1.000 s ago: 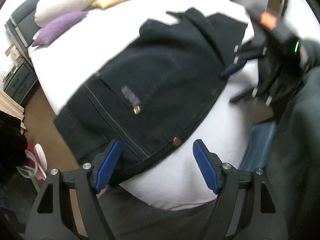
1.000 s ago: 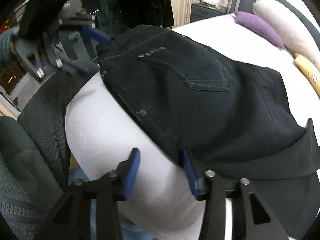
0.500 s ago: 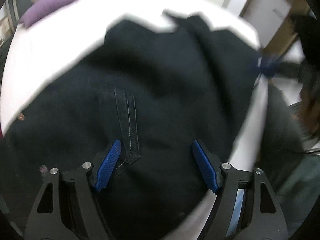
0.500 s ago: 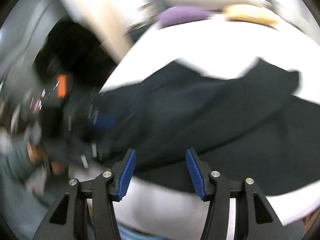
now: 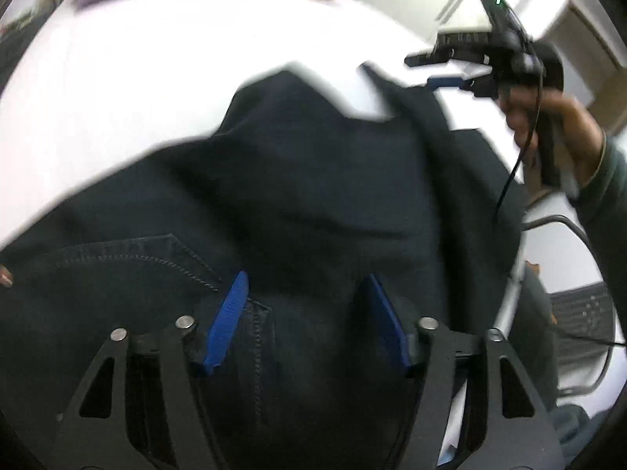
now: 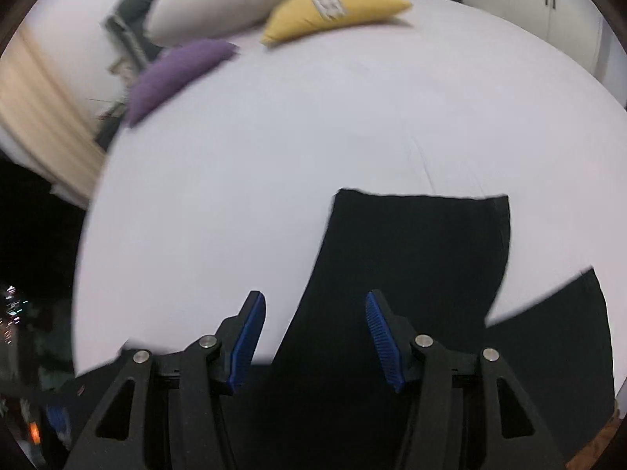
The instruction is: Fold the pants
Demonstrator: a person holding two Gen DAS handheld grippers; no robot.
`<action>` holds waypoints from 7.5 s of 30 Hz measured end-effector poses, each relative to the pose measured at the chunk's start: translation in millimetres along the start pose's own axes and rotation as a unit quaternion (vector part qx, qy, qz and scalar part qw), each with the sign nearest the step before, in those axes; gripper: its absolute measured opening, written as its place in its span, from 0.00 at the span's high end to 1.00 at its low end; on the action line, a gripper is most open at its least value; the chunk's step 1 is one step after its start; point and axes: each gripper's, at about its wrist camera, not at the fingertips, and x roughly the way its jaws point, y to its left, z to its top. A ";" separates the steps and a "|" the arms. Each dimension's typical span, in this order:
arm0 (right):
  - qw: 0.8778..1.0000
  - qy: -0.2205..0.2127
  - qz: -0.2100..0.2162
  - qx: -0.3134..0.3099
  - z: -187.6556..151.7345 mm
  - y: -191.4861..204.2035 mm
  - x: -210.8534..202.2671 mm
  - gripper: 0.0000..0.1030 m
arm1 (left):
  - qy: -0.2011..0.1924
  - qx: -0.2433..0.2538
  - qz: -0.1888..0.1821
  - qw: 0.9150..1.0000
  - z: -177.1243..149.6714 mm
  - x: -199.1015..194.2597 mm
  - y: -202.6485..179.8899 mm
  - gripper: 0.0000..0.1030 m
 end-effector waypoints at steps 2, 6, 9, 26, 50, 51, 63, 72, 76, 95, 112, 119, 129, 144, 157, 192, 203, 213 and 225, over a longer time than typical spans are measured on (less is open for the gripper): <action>0.999 0.017 -0.025 0.012 15.3 -1.9 26.1 0.45 | -0.003 0.006 0.003 1.000 -6.8 4.7 1.5 0.43; 0.995 0.065 -0.073 0.014 29.1 -0.9 70.6 0.40 | -0.005 0.018 0.011 1.000 -8.8 12.0 -5.4 0.42; 0.992 0.065 -0.109 0.005 30.0 1.2 86.3 0.39 | -0.009 0.015 0.006 1.000 -16.5 10.5 -8.9 0.42; 0.980 -0.115 0.033 0.161 -31.6 -107.5 -60.9 0.96 | -0.015 0.001 0.005 1.000 -12.7 -3.0 2.2 0.41; 0.854 -0.174 0.194 0.450 -195.8 -274.5 -84.2 0.95 | 0.012 -0.034 0.075 0.997 7.3 0.7 -24.4 0.28; 0.854 -0.178 0.192 0.449 -198.1 -276.4 -86.7 0.96 | 0.012 -0.036 0.074 0.997 7.2 0.2 -24.7 0.27; 0.838 -0.207 0.174 0.475 -226.0 -290.0 -98.3 0.96 | 0.009 -0.030 0.077 0.997 7.7 3.7 -39.5 0.26; 0.846 -0.206 0.165 0.464 -235.0 -295.5 -85.8 0.99 | -0.006 -0.034 0.063 0.997 6.6 -3.0 -29.3 0.25; 0.842 -0.183 0.192 0.470 -236.8 -307.1 -93.1 0.90 | -0.026 -0.051 0.055 0.997 1.6 -21.7 -17.4 0.25; 0.938 -0.077 0.168 0.292 -145.4 -219.9 -53.4 1.00 | -0.067 -0.079 0.067 0.992 -3.0 -50.1 23.6 0.24; 0.932 0.016 0.356 0.062 -90.2 49.9 -41.3 0.73 | -0.123 -0.133 0.128 0.975 -37.3 -101.5 93.7 0.24; 0.922 0.122 0.358 0.082 -96.2 96.5 75.3 0.98 | -0.115 -0.126 0.137 0.976 -33.9 -80.8 84.0 0.22; 0.933 -0.005 0.329 0.144 -119.2 -12.2 -9.8 0.89 | -0.115 -0.121 0.151 0.974 -31.4 -65.2 77.3 0.22; 0.926 -0.112 0.199 0.301 -193.3 -221.7 -55.5 1.00 | -0.107 -0.108 0.169 0.974 -31.0 -61.0 74.2 0.21; 0.897 -0.203 0.265 0.289 -196.3 -238.6 -134.1 0.76 | -0.080 -0.076 0.201 0.973 -25.2 -46.8 66.0 0.10; 0.820 -0.169 0.268 0.477 -326.3 -307.0 -109.7 0.60 | -0.034 -0.022 0.063 0.997 0.1 33.6 -48.3 0.09; 0.810 -0.185 0.333 0.447 -288.4 -296.4 -86.7 0.57 | -0.034 -0.028 0.053 0.998 -3.0 34.0 -44.6 0.09; 0.809 -0.185 0.337 0.444 -259.0 -294.1 -60.7 0.84 | -0.041 -0.036 0.041 0.998 -4.2 25.4 -39.4 0.09; 0.893 -0.209 0.193 0.349 -224.9 -232.0 -107.6 0.91 | -0.055 -0.062 0.008 0.997 -8.1 12.1 -24.1 0.09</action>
